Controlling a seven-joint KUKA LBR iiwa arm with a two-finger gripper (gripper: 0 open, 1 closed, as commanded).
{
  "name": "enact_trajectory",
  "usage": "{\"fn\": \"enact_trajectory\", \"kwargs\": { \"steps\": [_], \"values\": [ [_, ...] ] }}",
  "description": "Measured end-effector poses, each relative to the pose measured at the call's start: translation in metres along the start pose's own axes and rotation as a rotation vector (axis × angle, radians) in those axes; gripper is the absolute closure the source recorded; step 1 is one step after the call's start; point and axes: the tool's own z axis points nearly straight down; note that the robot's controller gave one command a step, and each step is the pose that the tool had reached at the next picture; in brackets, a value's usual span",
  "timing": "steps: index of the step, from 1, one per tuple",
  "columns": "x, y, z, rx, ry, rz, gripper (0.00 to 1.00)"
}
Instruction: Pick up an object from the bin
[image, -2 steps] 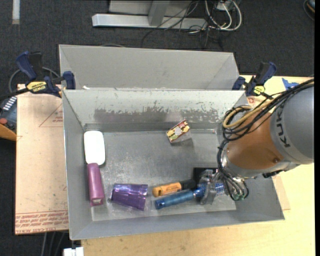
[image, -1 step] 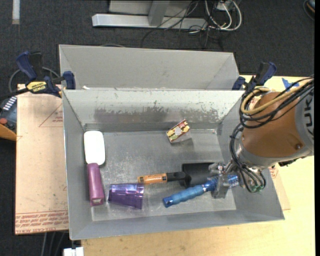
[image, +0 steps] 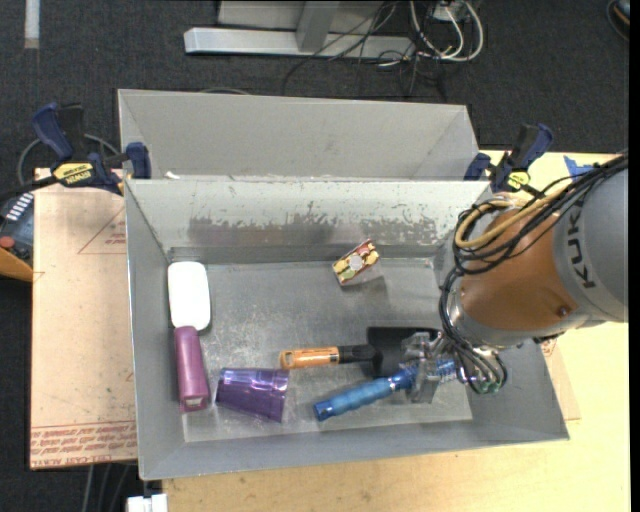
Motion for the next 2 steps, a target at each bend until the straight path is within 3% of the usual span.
{"fn": "enact_trajectory", "kwargs": {
  "steps": [1, 2],
  "values": [
    [0.0052, 0.0049, -0.0614, -0.002, 0.013, -0.031, 1.00],
    [-0.0044, 0.0027, -0.0527, 0.000, 0.001, -0.041, 1.00]
  ]
}}
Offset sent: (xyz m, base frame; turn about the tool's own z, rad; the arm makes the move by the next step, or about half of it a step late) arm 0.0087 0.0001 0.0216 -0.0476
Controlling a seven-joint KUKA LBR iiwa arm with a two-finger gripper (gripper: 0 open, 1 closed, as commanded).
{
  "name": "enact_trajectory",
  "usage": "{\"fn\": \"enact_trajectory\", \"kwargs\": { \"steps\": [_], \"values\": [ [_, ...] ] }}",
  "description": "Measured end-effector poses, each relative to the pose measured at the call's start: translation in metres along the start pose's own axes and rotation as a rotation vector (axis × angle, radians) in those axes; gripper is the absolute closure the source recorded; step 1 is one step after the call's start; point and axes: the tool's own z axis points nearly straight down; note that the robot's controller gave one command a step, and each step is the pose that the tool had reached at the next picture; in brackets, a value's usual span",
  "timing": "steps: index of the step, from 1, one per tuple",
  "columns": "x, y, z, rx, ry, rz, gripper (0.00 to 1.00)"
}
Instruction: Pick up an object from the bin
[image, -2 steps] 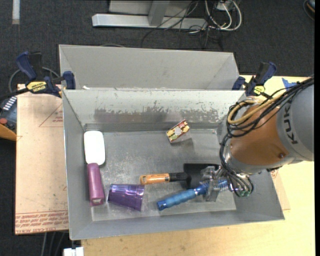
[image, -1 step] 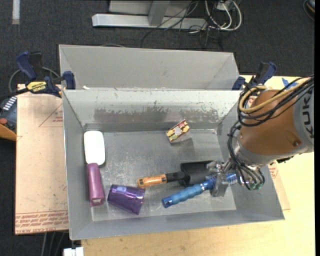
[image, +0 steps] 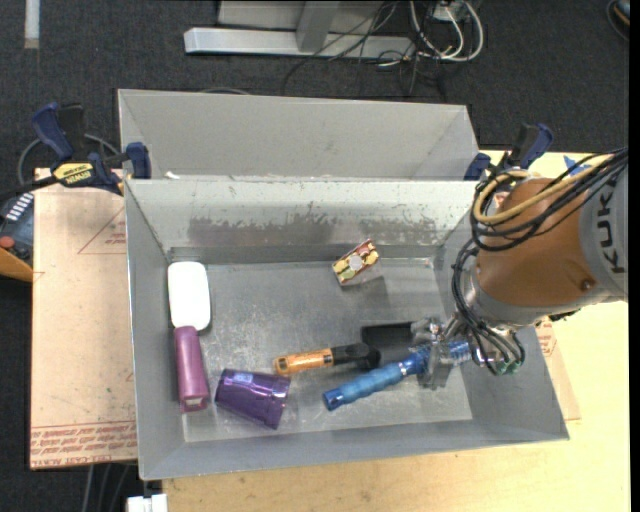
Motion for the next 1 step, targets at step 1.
{"fn": "enact_trajectory", "kwargs": {
  "steps": [1],
  "values": [
    [0.0007, -0.0019, -0.0806, -0.002, 0.010, -0.037, 1.00]
  ]
}}
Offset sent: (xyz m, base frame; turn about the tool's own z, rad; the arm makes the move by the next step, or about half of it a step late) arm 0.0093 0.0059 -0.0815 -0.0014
